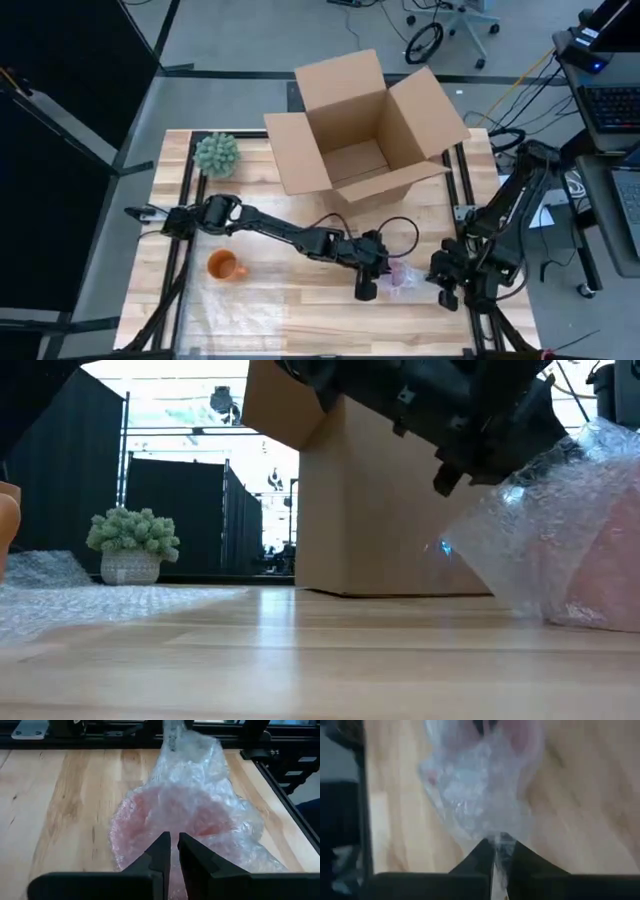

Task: Wrap mug
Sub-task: Wrap the pink mug with bubble wrap

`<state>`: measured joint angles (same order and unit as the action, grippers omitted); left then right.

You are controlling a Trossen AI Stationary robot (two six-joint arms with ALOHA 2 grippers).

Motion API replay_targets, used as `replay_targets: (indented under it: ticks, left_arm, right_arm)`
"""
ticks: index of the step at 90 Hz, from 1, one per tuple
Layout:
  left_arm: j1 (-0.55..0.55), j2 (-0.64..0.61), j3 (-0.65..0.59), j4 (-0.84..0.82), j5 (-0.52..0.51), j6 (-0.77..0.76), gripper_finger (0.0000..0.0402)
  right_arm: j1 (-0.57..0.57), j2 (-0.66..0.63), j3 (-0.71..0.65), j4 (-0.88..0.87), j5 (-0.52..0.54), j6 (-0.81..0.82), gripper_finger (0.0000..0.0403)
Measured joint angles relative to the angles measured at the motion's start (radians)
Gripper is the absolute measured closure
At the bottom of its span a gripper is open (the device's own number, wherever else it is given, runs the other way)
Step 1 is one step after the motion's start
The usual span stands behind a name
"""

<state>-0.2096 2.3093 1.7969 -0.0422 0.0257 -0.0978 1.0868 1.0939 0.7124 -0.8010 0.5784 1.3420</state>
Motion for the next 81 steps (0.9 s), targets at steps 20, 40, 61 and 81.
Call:
replay_targets:
  ticks: [20,40,61,81]
  left_arm:
    - [0.0,0.0,0.0,-0.001,0.001,0.0,0.0375]
    - [0.0,0.0,-0.001,-0.004,0.001,0.0,0.0375]
    - [-0.002,0.002,-0.002,-0.011,0.006,-0.002,0.0375]
    - [-0.001,0.002,-0.002,-0.028,0.006,-0.002,0.0375]
  right_arm:
    - [-0.064,-0.016,0.0,0.064,0.141,-0.146,0.04]
    - [-0.175,0.039,0.0,0.197,0.158,-0.367,0.0402]
    - [-0.24,0.112,0.001,0.356,0.143,-0.537,0.0402]
    - [-0.31,0.225,0.007,0.384,0.016,-0.57,0.0403]
